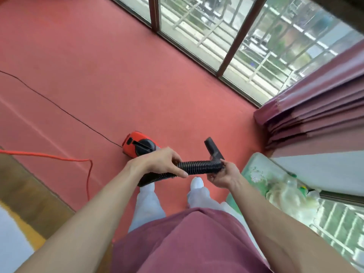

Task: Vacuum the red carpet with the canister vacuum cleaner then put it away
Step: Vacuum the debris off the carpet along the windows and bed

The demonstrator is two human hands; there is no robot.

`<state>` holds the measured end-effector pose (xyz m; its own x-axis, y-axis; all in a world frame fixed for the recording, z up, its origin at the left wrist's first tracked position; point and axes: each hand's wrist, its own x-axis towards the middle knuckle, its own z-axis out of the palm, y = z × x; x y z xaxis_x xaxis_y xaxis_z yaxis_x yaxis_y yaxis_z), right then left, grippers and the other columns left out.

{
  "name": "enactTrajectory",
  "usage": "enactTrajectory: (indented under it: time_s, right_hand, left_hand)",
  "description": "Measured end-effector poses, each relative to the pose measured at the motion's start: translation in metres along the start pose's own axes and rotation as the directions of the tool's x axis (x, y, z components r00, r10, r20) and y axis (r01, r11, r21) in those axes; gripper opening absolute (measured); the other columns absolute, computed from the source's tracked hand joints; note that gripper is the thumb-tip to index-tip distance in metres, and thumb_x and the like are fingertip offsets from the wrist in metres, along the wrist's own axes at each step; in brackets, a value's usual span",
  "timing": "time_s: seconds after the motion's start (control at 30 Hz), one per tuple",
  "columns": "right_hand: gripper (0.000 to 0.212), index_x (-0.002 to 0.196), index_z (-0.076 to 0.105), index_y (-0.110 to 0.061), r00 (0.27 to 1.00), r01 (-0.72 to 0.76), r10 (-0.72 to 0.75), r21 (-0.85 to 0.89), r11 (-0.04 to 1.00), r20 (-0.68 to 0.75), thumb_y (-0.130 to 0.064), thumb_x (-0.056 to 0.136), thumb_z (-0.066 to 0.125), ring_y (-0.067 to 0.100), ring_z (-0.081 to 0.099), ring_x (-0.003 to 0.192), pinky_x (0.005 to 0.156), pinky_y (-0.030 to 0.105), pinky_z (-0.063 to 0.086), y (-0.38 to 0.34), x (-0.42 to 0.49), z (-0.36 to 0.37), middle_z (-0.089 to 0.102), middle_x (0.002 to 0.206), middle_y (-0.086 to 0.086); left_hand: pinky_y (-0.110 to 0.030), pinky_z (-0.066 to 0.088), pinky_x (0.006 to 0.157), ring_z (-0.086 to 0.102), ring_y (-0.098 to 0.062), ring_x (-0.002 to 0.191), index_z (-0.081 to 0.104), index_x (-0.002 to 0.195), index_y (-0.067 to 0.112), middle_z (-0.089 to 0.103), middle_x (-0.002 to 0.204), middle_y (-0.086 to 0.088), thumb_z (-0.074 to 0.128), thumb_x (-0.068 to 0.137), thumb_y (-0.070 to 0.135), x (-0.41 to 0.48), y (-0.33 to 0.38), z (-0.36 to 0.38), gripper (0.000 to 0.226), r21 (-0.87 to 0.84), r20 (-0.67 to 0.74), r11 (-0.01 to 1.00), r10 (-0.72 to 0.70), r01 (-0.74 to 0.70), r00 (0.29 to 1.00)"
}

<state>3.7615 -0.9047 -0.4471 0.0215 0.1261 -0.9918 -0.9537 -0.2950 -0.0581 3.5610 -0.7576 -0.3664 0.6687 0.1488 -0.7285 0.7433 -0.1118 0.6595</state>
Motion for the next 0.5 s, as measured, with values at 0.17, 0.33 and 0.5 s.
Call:
enactTrajectory:
  time_s: [0.17,0.33,0.5]
  right_hand:
    - [0.020,0.088,0.059,-0.012,0.999,0.041,-0.044,0.133,0.990,0.021,-0.027,0.097,0.048,0.020,0.056,0.067,0.064,0.031,0.045,0.043,-0.021,0.014,0.064,0.063,0.007]
    - [0.021,0.090,0.056,-0.011,0.996,0.085,-0.086,0.250,0.964,-0.006,-0.029,0.098,0.048,0.023,0.057,0.075,0.067,0.033,0.043,0.087,-0.036,0.032,0.062,0.080,0.008]
    - [0.017,0.097,0.055,-0.017,0.995,0.101,-0.097,0.375,0.922,-0.030,-0.031,0.098,0.047,0.021,0.056,0.071,0.063,0.030,0.041,0.127,-0.031,0.029,0.060,0.083,0.004]
  left_hand:
    - [-0.028,0.048,0.071,0.061,-0.008,0.067,0.071,0.085,0.024,0.064,0.071,0.011,0.082,0.072,0.049,-0.011,-0.032,-0.019,0.030,0.103,0.109,0.994,0.032,-0.043,0.994]
    - [-0.032,0.050,0.073,0.060,-0.011,0.069,0.071,0.094,0.017,0.063,0.076,0.005,0.084,0.071,0.047,-0.031,-0.053,-0.043,0.040,0.193,0.201,0.979,0.026,-0.065,0.979]
    - [-0.031,0.051,0.075,0.063,-0.014,0.076,0.071,0.100,0.017,0.064,0.081,0.002,0.084,0.077,0.036,-0.048,-0.051,-0.051,0.033,0.231,0.266,0.972,-0.019,-0.045,0.964]
